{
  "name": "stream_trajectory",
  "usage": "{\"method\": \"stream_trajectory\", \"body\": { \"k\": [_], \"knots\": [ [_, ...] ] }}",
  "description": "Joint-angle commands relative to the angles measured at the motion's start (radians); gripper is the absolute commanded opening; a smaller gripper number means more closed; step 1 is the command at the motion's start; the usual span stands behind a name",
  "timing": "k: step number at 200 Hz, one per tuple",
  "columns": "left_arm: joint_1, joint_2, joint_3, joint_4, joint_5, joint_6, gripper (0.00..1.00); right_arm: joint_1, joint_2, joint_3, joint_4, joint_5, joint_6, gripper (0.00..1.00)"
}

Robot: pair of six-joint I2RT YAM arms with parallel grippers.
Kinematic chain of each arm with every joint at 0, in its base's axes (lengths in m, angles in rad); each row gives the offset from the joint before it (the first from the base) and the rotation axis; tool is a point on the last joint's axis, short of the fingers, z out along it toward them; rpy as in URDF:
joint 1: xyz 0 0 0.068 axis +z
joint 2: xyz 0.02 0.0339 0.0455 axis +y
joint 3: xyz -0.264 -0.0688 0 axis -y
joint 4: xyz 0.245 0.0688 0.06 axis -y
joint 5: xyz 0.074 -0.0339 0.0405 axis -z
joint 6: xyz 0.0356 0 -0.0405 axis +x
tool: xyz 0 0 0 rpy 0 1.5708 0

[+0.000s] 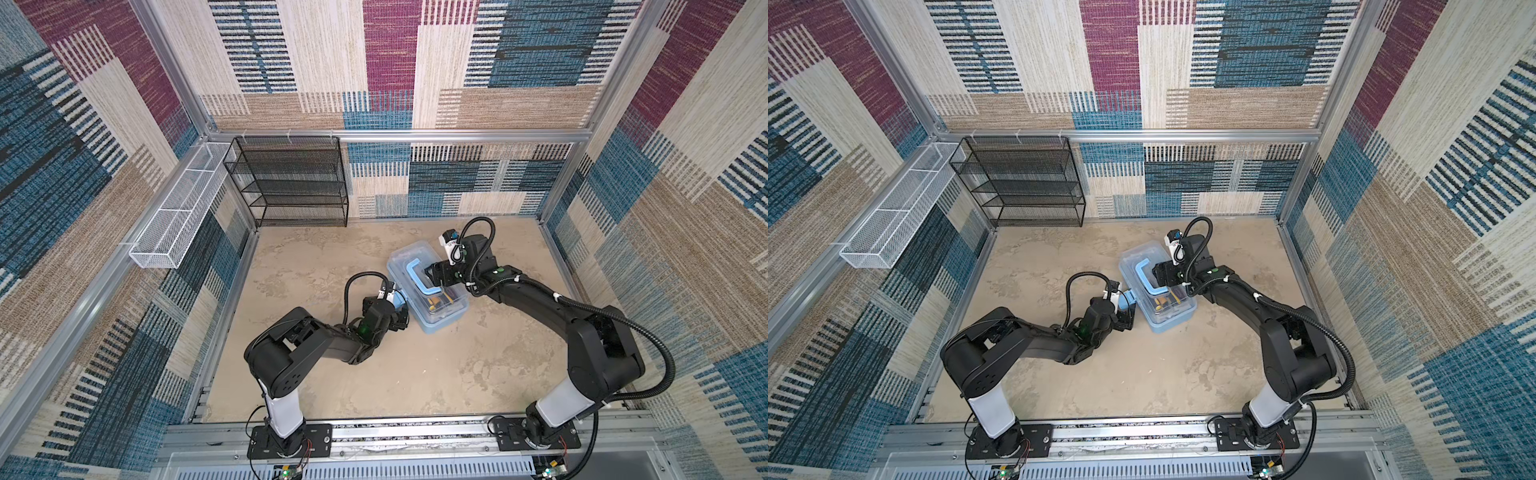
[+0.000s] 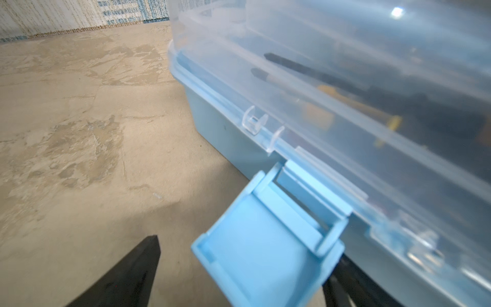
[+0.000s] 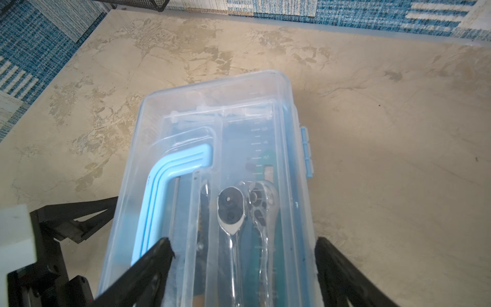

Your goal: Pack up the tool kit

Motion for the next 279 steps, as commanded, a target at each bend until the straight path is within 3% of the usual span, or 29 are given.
{"method": "stream_trajectory", "body": {
  "k": [1, 116, 231, 279],
  "knots": [
    [0.004, -0.023, -0.017, -0.005, -0.063, 0.010, 0.94, 0.000, -0.017, 0.005, 0.018, 0.015, 0.000, 0.86],
    [0.019, -0.098, -0.045, -0.020, -0.090, 0.032, 0.95, 0.033, -0.040, 0.032, -0.011, 0.035, 0.000, 0.77],
    [0.041, -0.116, -0.046, -0.013, -0.043, 0.015, 0.95, 0.175, 0.033, 0.090, -0.015, 0.033, 0.063, 0.27],
    [0.045, -0.106, -0.040, 0.003, -0.023, 0.006, 0.95, 0.205, 0.068, 0.103, -0.023, 0.023, 0.065, 0.17]
  ]
}}
